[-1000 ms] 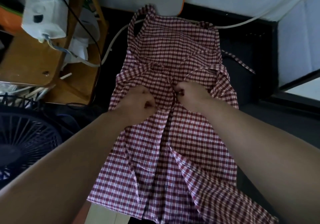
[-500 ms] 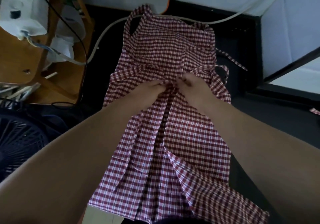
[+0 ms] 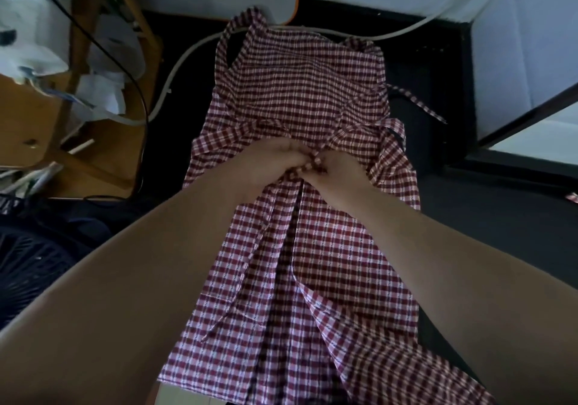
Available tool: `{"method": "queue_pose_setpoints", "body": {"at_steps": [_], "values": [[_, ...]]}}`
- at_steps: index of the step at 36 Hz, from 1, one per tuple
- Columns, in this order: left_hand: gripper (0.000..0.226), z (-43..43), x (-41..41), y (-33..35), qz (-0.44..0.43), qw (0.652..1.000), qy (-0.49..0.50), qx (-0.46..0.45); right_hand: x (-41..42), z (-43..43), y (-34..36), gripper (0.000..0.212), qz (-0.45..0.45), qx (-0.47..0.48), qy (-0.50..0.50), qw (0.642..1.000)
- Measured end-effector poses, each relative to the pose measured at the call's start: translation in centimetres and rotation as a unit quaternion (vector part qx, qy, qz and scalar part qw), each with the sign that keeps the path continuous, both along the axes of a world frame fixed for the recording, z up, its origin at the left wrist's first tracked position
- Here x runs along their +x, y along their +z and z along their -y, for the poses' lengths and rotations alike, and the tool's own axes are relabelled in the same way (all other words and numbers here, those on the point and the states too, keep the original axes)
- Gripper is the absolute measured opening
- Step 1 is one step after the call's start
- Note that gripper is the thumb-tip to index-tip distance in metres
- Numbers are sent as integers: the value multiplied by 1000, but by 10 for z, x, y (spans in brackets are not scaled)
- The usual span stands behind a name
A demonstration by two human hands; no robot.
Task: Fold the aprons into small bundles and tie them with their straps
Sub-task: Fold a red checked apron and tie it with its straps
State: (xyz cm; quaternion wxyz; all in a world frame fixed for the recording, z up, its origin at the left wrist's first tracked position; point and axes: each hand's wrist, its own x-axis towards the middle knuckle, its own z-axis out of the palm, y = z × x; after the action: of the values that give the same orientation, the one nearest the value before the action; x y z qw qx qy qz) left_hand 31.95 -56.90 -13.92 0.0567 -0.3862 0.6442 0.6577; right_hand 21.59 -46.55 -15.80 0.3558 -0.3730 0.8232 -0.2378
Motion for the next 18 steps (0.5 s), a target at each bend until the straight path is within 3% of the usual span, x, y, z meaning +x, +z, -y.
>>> {"method": "queue_pose_setpoints", "body": {"at_steps": [3, 6, 9, 14, 16, 18], "values": [[19, 1, -4, -1, 2, 1000, -21, 5, 1, 2, -3, 23, 27, -6, -19, 999], [9, 2, -7, -1, -1, 1000, -22, -3, 2, 0, -3, 26, 48, -31, -46, 997], [6, 3, -7, -5, -14, 1000, 9, -12, 1, -6, -1, 22, 85, -88, -87, 989], [10, 4, -2, -15, -17, 998, 65, -3, -5, -9, 0, 15, 73, -82, -146, 983], [10, 4, -1, -16, -19, 995, 99, 8, -7, -6, 1, 23, 78, -76, -173, 979], [9, 3, -1, -14, -25, 990, 134, 36, -9, -4, 3, 31, 141, -87, -238, 957]]}}
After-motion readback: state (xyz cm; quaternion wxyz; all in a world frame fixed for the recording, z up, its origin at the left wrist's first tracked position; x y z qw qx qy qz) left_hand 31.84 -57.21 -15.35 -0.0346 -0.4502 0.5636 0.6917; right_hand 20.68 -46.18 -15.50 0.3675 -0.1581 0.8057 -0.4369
